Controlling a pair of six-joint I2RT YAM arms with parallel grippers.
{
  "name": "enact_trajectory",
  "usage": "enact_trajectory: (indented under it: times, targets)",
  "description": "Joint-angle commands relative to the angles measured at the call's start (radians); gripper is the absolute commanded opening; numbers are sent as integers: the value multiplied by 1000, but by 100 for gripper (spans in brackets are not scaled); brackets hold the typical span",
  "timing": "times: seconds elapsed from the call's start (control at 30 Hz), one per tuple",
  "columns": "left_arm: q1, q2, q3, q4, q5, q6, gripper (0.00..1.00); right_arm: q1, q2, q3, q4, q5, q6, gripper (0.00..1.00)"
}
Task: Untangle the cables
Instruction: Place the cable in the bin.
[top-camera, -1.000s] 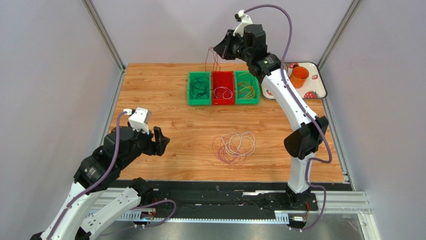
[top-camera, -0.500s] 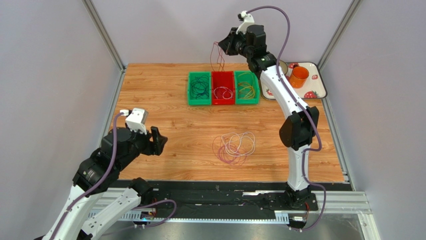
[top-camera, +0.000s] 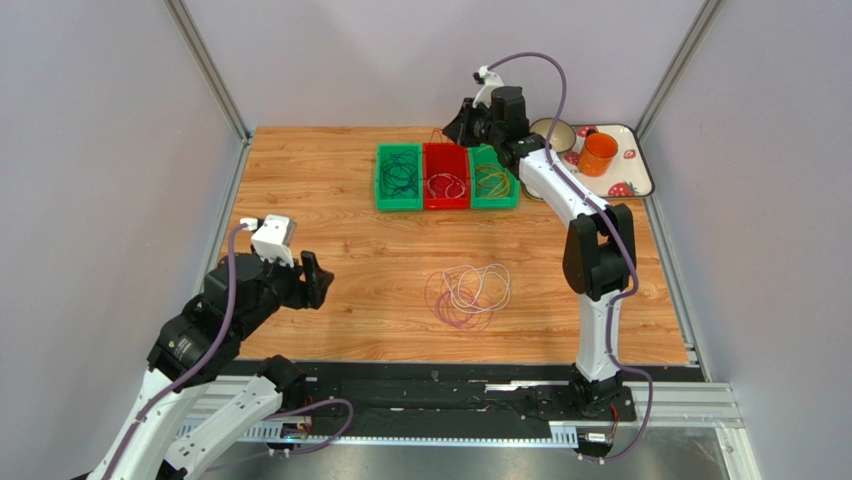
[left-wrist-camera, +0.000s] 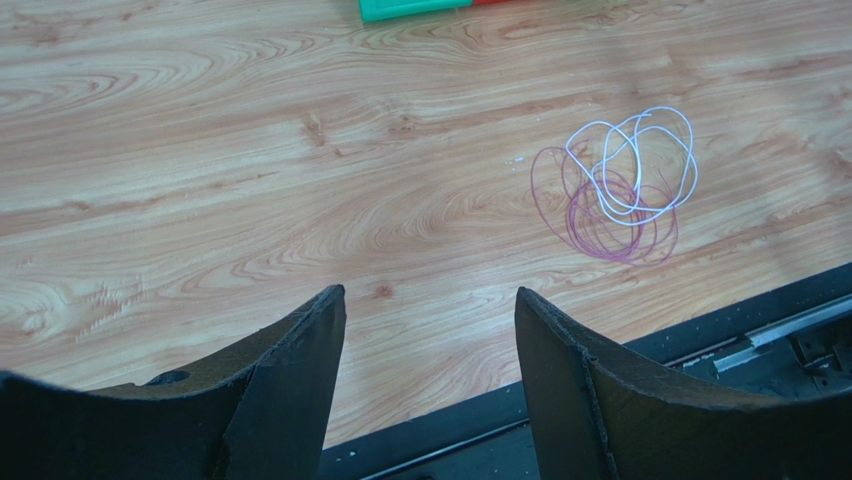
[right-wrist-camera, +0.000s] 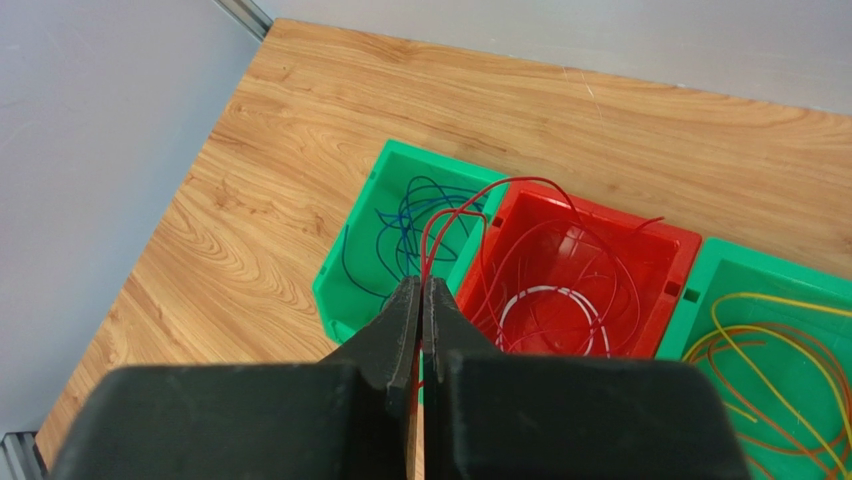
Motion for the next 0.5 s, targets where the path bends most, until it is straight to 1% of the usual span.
enact_trajectory:
  times: [0.0,0.07,0.2,0.47]
  targets:
    - [8,9,-4,37,9,21,71,0,-59,-70,70,7,-32,0]
    - [6,9,-4,38,9,21,71,0,-67,-116,86,13,-35,0]
    - [6,7,-4,37,9,21,70,0,-53,-146,72,47,-46,0]
    - [8,9,-3,37,8,21,70,0,61,-46,-20,99,-50,0]
